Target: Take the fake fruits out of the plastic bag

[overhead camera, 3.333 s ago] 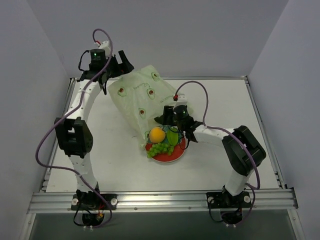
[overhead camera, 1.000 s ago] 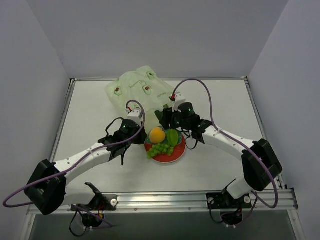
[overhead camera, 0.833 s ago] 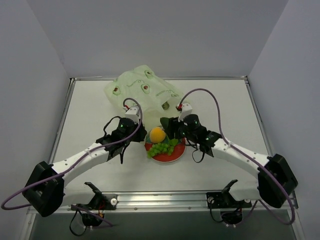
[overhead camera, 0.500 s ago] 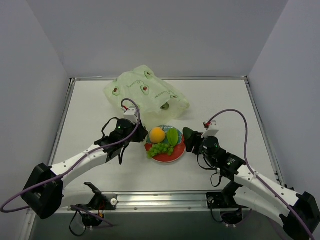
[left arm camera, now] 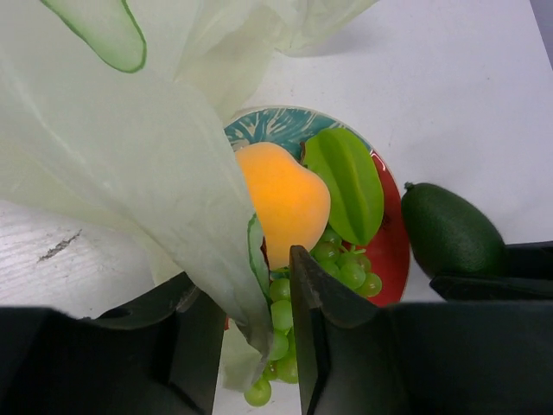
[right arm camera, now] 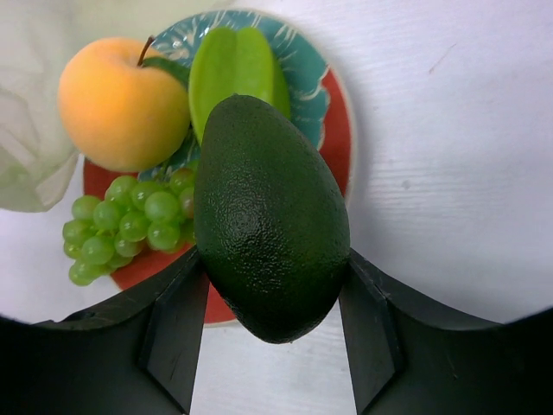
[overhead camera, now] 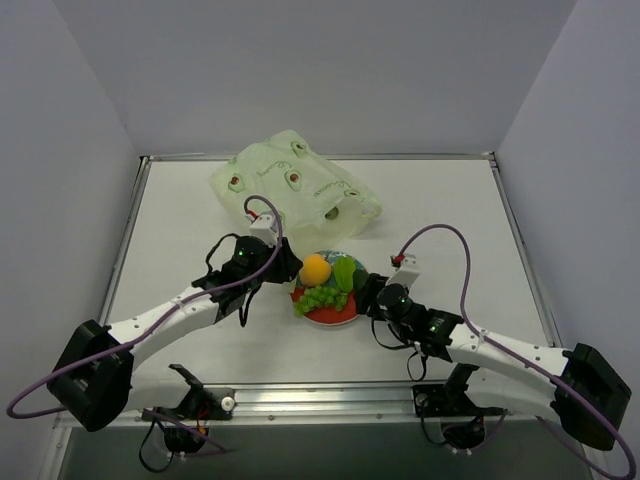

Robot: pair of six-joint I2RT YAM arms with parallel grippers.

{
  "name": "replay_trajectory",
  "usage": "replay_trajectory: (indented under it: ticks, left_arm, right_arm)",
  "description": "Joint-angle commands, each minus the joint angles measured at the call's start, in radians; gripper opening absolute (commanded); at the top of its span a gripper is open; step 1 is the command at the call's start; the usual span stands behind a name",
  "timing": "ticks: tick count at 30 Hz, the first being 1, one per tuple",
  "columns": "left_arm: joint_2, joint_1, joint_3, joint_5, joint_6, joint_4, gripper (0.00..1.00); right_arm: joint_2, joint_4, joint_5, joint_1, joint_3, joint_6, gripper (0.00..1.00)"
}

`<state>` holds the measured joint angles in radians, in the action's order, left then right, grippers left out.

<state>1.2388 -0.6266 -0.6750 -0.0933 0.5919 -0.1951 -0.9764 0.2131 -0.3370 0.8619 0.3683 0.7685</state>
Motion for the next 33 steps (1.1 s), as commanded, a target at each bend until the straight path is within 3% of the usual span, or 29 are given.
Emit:
replay_trajectory:
  ticks: [1, 3, 7, 11, 16, 22, 29, 31, 32, 33]
  left_arm:
    - [-0.041, 0.005, -0.017, 0.006, 0.011, -0.024, 0.32]
    - [-0.055, 0.007, 0.000, 0.010, 0.016, -0.021, 0.45]
    - [-0.071, 0.010, 0.008, 0.006, 0.022, -0.014, 0.59]
    - [-0.088, 0.013, 0.002, 0.007, 0.016, 0.014, 0.61]
    - [-0.107, 0.013, -0.008, 0.010, 0.008, 0.034, 0.64]
    - [-0.139, 0.013, -0.017, 0.027, -0.007, 0.083, 0.95]
    - [-0.260, 0.018, -0.052, 0.061, -0.040, 0.262, 0.94]
    - [-0.291, 0.019, -0.066, 0.057, -0.049, 0.313, 0.94]
    - [-0.300, 0.019, -0.069, 0.055, -0.050, 0.328, 0.94]
    - [-0.323, 0.018, -0.070, 0.053, -0.052, 0.344, 0.94]
  right_arm:
    - [-0.051, 0.062, -0.163, 0.093, 0.024, 0.150, 0.26]
    - [-0.073, 0.055, -0.258, 0.146, 0.030, 0.199, 0.28]
    - [-0.136, 0.011, -0.403, 0.279, 0.063, 0.357, 0.29]
    - [-0.151, -0.038, -0.537, 0.360, 0.081, 0.449, 0.29]
    - [-0.133, -0.053, -0.583, 0.365, 0.064, 0.477, 0.28]
    - [-0.201, -0.090, -0.573, 0.365, 0.086, 0.551, 0.29]
    - [-0.323, -0.090, -0.550, 0.381, 0.161, 0.558, 0.32]
    - [-0.332, -0.089, -0.569, 0.396, 0.167, 0.572, 0.38]
    - [-0.335, -0.090, -0.573, 0.400, 0.170, 0.577, 0.48]
    - [-0.337, -0.090, -0.574, 0.401, 0.173, 0.575, 0.64]
